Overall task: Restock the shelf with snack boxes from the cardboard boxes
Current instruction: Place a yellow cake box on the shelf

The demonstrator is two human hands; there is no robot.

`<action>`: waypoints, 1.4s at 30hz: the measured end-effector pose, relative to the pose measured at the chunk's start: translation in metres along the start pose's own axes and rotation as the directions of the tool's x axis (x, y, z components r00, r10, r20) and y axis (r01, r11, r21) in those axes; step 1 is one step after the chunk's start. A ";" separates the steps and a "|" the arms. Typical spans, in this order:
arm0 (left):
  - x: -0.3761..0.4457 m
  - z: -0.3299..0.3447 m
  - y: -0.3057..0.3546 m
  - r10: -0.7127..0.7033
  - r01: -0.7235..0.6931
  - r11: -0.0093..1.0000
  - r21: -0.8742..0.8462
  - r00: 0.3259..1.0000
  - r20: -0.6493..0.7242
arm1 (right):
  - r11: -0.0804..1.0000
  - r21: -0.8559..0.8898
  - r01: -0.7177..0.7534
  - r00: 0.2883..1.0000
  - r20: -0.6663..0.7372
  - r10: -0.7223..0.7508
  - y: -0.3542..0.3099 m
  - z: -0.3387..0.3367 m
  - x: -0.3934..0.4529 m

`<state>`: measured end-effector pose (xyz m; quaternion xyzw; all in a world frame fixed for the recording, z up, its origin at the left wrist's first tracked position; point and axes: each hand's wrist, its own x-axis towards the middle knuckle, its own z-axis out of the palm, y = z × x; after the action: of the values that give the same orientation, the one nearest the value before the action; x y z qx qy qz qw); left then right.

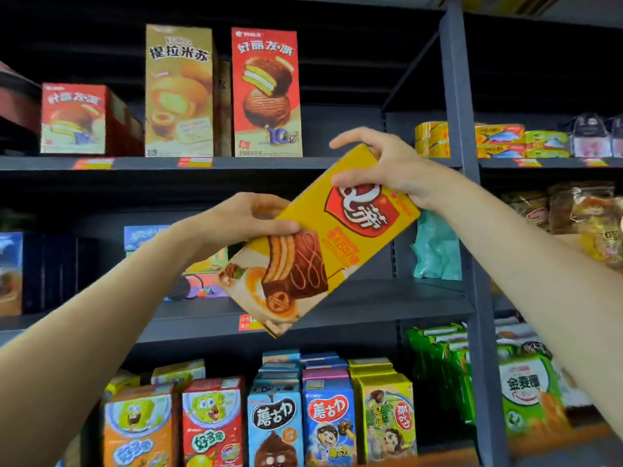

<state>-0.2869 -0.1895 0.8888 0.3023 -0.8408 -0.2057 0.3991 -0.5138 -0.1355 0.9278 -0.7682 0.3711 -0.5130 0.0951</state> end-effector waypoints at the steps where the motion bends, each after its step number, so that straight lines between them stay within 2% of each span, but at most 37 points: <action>1: -0.001 0.002 0.001 0.005 -0.004 0.998 -0.063 1.000 0.018 | 1.000 -0.001 0.010 1.000 -0.027 -0.010 -0.005 -0.001 0.001; 4: -0.001 0.012 -0.012 0.014 -0.004 0.928 -0.372 1.000 0.024 | 0.998 0.016 0.060 0.963 -0.265 -0.054 -0.016 -0.012 -0.001; 6: 0.001 0.021 -0.024 0.002 0.002 0.873 -0.488 1.000 0.009 | 0.999 -0.029 0.021 0.895 -0.444 -0.032 -0.011 -0.020 -0.010; 7: 0.003 0.025 -0.030 -0.007 0.007 0.852 -0.523 1.000 0.002 | 0.999 -0.022 -0.029 0.874 -0.486 0.015 -0.004 -0.022 -0.017; 9: 0.010 0.034 -0.036 -0.018 0.025 0.829 -0.558 1.000 0.017 | 0.983 0.079 -0.166 0.889 -0.419 0.184 0.015 -0.024 -0.035; 11: 0.018 0.046 -0.034 -0.025 0.041 0.839 -0.542 0.999 0.035 | 0.932 0.173 -0.317 0.908 -0.228 0.351 0.035 -0.019 -0.050; 13: 0.028 0.063 -0.028 -0.035 0.062 0.848 -0.526 0.997 0.062 | 0.900 0.203 -0.385 0.902 -0.123 0.414 0.051 -0.013 -0.055; 18: 0.061 0.102 -0.018 -0.062 0.139 0.838 -0.527 0.985 0.161 | 0.924 0.119 -0.364 0.883 -0.271 0.382 0.078 -0.023 -0.039; 23: 0.092 0.123 -0.024 -0.085 0.176 0.820 -0.545 0.979 0.188 | 0.945 0.044 -0.325 0.887 -0.333 0.321 0.109 -0.040 -0.024; 28: 0.119 0.139 -0.026 -0.110 0.214 0.815 -0.538 0.970 0.219 | 0.938 0.097 -0.333 0.878 -0.329 0.346 0.137 -0.051 -0.020; 37: 0.171 0.150 -0.038 -0.298 0.371 0.812 -0.450 0.927 0.228 | 0.908 0.049 -0.416 0.820 -0.411 0.398 0.181 -0.054 0.014; 42: 0.206 0.144 -0.046 -0.322 0.347 0.850 -0.396 0.938 0.130 | 0.929 0.047 -0.367 0.837 -0.419 0.352 0.199 -0.060 0.047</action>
<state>-0.4878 -0.3467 0.8883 0.3465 -0.7240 -0.4537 0.3871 -0.6505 -0.2939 0.8844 -0.5578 0.5291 -0.6325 0.0941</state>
